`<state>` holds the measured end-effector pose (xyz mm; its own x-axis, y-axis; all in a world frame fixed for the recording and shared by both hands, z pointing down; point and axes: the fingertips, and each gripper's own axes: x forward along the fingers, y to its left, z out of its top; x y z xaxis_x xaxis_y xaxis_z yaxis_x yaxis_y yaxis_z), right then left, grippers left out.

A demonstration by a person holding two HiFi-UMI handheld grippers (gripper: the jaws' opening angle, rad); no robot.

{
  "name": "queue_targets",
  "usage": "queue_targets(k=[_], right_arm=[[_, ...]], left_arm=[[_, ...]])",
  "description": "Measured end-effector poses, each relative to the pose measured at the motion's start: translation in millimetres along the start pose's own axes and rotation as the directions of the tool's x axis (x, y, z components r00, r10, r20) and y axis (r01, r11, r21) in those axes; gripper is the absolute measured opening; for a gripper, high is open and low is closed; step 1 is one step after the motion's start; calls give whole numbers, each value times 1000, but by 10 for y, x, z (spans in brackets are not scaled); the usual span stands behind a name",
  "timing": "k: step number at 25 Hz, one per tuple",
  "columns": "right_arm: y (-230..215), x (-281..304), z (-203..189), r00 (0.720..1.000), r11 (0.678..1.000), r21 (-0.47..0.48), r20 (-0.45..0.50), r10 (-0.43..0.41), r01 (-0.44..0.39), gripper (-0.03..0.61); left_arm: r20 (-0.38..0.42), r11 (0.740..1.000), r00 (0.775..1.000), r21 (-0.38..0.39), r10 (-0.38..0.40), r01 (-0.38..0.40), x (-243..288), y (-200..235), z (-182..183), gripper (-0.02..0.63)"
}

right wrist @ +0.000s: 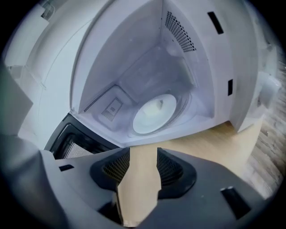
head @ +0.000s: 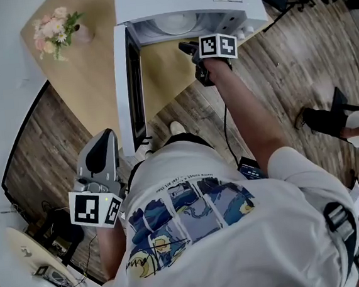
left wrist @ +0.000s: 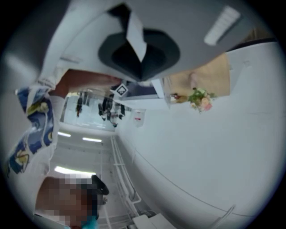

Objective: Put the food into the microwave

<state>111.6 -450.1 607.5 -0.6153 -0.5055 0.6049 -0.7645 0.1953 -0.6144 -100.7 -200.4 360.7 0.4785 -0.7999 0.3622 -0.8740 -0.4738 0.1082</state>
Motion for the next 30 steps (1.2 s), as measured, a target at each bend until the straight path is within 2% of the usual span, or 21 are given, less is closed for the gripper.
queue_targets(k=[10,15,30], right_arm=[[275,-603,-650,997,999,10,77,-32,31,21],[566,-869,-1098,996,1000,-13,84,-15,16,8],[1619,-1567,-1970,989,972,-234,143,38,-4,7]], left_arm=[[4,993,993,11,-117,117,-336,-21,-122,9],[18,985,985,15,-170,170,-537,-71,-237,8],[39,959,959,37,-282,281,-1174,-49,-488,9]])
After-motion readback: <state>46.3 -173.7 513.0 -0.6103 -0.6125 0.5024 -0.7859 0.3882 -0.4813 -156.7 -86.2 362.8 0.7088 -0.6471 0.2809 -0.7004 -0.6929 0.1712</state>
